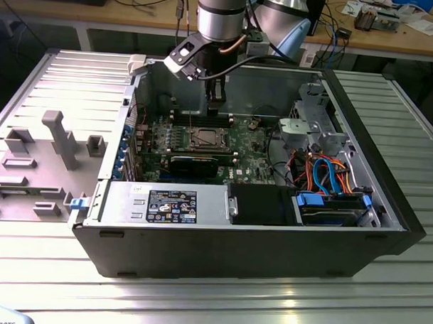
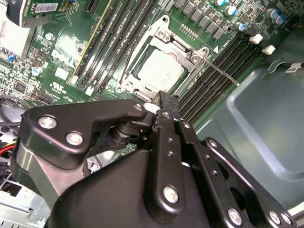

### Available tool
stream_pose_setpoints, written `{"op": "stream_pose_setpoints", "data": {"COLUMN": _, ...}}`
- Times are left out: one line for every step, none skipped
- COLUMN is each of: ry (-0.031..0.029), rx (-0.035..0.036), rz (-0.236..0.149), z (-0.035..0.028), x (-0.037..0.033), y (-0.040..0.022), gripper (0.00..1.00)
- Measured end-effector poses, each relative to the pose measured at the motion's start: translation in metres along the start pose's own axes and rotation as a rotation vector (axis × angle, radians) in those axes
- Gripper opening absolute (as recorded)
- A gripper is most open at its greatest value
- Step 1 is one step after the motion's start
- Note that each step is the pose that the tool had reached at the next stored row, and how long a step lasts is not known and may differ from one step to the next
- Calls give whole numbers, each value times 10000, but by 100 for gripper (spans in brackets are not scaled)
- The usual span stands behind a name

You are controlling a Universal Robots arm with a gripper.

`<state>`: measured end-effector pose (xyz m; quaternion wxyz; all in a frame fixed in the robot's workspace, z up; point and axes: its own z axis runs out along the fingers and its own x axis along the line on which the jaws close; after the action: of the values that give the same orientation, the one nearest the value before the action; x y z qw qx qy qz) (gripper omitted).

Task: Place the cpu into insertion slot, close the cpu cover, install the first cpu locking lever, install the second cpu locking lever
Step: 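Install the first cpu locking lever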

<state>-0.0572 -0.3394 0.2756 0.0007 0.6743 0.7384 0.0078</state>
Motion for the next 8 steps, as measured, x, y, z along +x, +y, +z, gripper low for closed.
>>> {"op": "stream_pose_setpoints", "data": {"ry": 0, "rx": 0, "rz": 0, "z": 0, "x": 0, "y": 0, "gripper": 11}}
{"op": "stream_pose_setpoints", "data": {"ry": 0, "rx": 0, "rz": -1, "z": 0, "x": 0, "y": 0, "gripper": 11}}
{"op": "stream_pose_setpoints", "data": {"ry": 0, "rx": 0, "rz": -1, "z": 0, "x": 0, "y": 0, "gripper": 11}}
{"op": "stream_pose_setpoints", "data": {"ry": 0, "rx": 0, "rz": -1, "z": 0, "x": 0, "y": 0, "gripper": 11}}
{"op": "stream_pose_setpoints", "data": {"ry": 0, "rx": 0, "rz": -1, "z": 0, "x": 0, "y": 0, "gripper": 11}}
{"op": "stream_pose_setpoints", "data": {"ry": 0, "rx": 0, "rz": -1, "z": 0, "x": 0, "y": 0, "gripper": 11}}
{"op": "stream_pose_setpoints", "data": {"ry": 1, "rx": 0, "rz": -1, "z": 0, "x": 0, "y": 0, "gripper": 11}}
{"op": "stream_pose_setpoints", "data": {"ry": 0, "rx": 0, "rz": -1, "z": 0, "x": 0, "y": 0, "gripper": 11}}
